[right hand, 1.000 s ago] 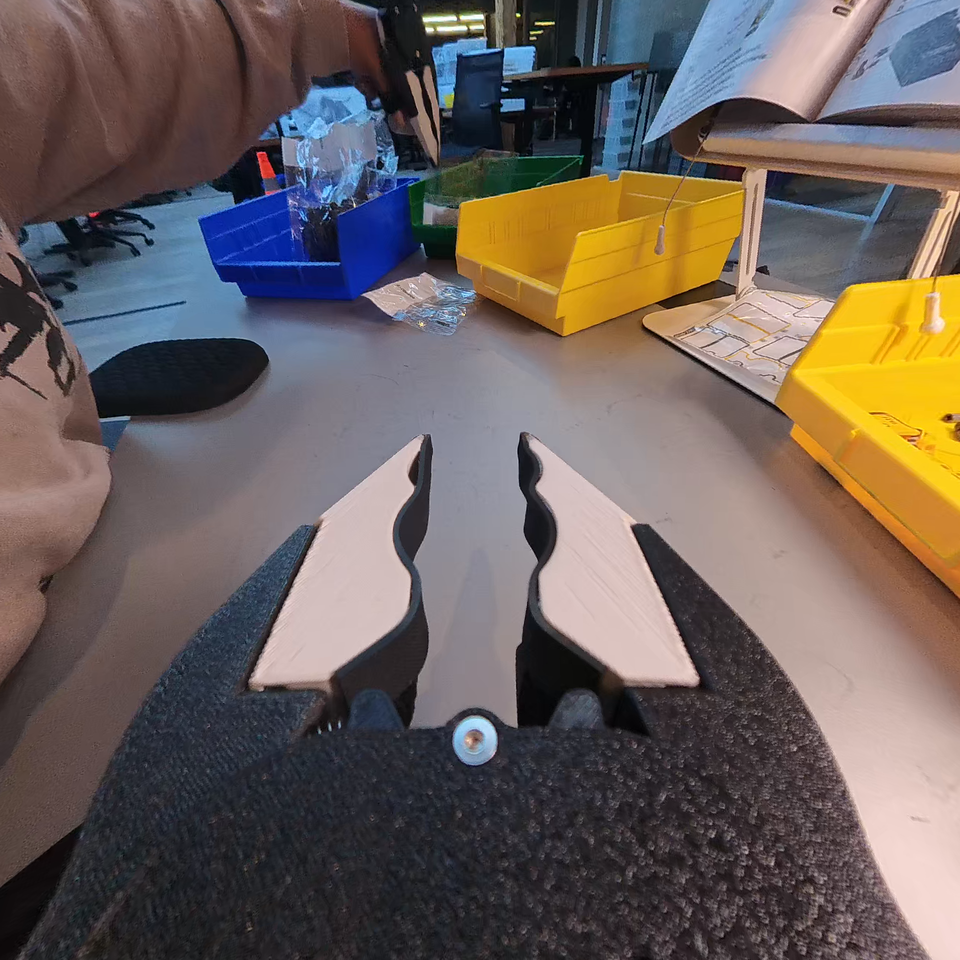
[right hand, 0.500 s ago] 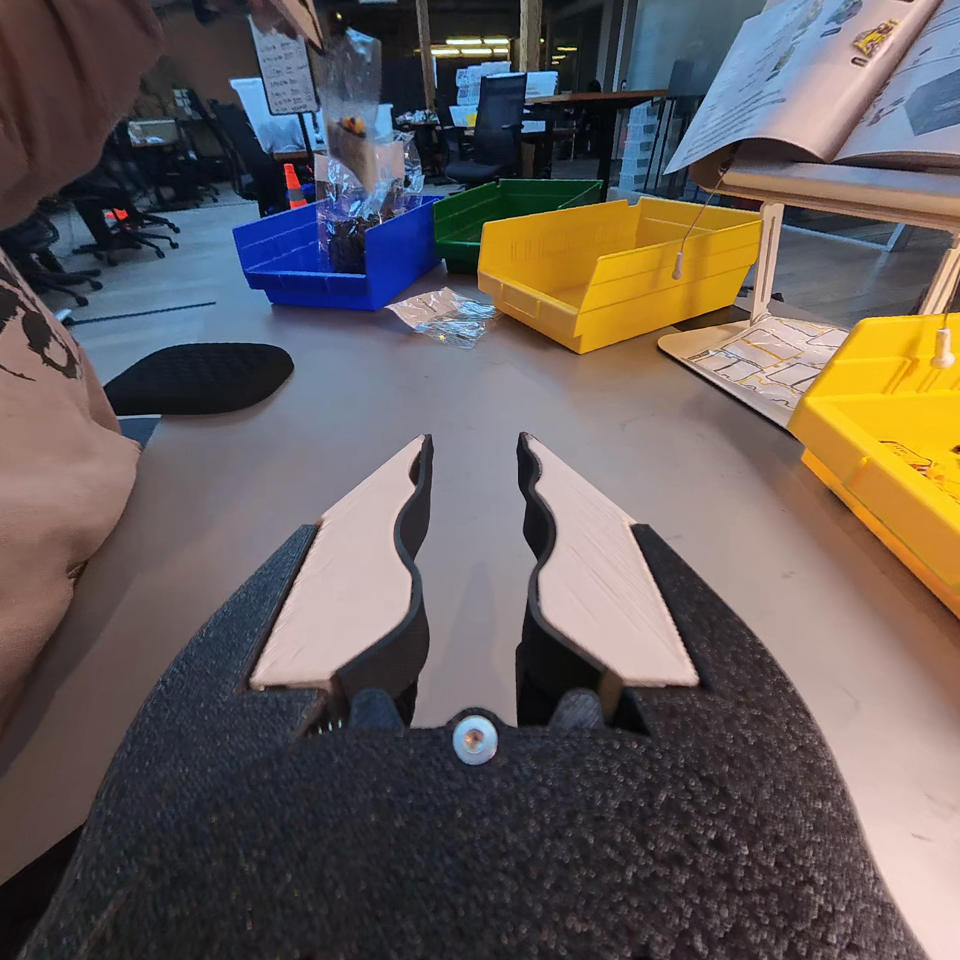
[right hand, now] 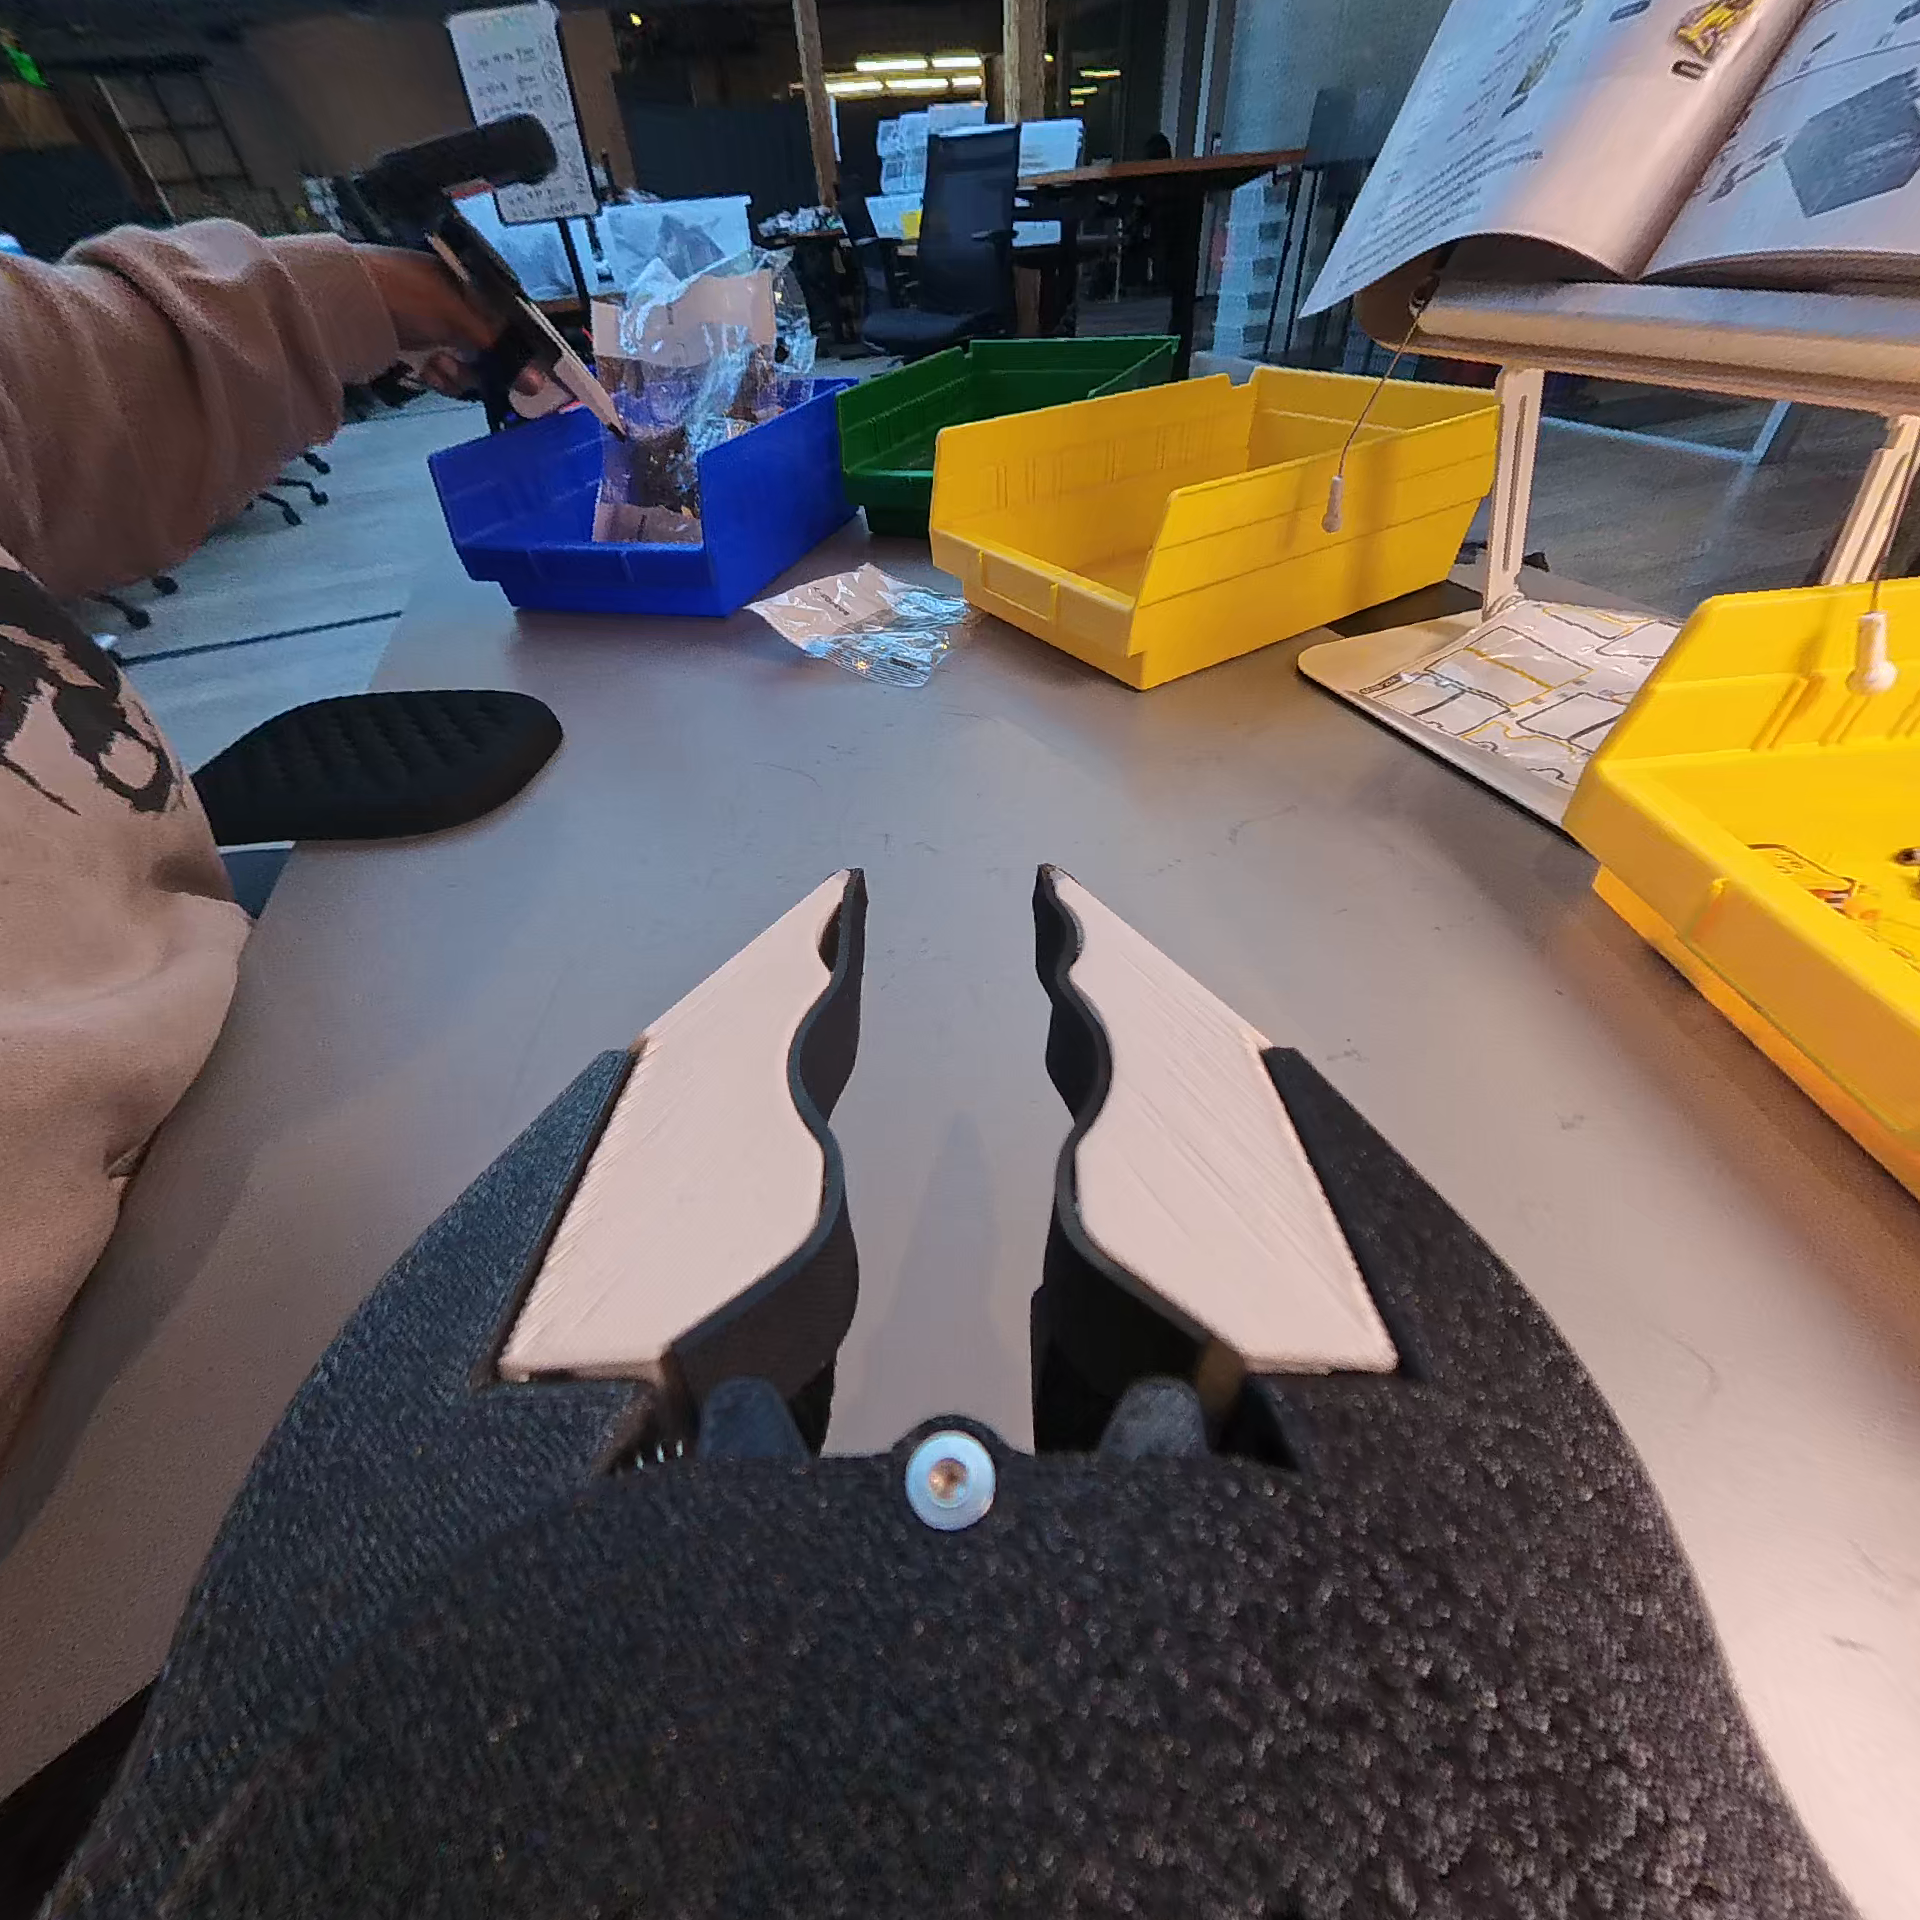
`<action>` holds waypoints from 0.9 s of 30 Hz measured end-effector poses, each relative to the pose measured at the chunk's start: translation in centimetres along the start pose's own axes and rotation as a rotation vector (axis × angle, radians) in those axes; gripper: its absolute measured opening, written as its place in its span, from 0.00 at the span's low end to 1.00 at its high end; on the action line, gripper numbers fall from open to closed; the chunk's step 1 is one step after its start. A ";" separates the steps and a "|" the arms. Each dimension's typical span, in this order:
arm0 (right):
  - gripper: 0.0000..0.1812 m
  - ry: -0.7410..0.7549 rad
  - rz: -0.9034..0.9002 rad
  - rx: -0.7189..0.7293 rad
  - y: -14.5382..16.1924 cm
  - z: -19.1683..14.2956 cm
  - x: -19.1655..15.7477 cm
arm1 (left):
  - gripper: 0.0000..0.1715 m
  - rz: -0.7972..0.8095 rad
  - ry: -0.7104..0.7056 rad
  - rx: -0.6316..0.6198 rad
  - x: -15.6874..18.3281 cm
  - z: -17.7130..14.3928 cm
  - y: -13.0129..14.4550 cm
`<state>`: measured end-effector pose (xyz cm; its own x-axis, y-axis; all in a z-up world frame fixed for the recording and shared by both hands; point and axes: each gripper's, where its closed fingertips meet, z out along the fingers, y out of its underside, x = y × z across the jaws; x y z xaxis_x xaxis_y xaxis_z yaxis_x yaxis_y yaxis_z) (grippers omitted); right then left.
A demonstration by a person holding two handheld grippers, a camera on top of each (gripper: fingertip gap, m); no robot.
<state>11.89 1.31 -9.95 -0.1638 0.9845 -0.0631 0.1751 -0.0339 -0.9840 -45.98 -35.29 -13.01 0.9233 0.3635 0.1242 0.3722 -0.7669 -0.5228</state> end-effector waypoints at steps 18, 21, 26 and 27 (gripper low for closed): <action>0.18 -0.010 -0.007 -0.009 0.2 0.2 -0.3 | 0.17 0.461 -0.194 0.128 8.3 -2.0 -9.8; 0.18 -0.014 -0.002 -0.012 0.3 0.4 -0.3 | 0.17 0.552 -0.224 0.136 10.1 0.5 -13.9; 0.18 -0.002 0.001 -0.022 0.6 0.5 0.0 | 0.17 0.746 -0.373 -0.033 8.1 7.5 -20.9; 0.18 0.003 -0.002 -0.019 0.6 0.4 0.0 | 0.18 0.765 -0.388 -0.077 7.2 9.1 -22.0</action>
<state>11.61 1.27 -10.58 -0.1610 0.9851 -0.0608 0.1936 -0.0289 -0.9807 -48.42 -11.03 -8.28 0.8302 -0.1236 -0.5436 -0.3208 -0.9034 -0.2845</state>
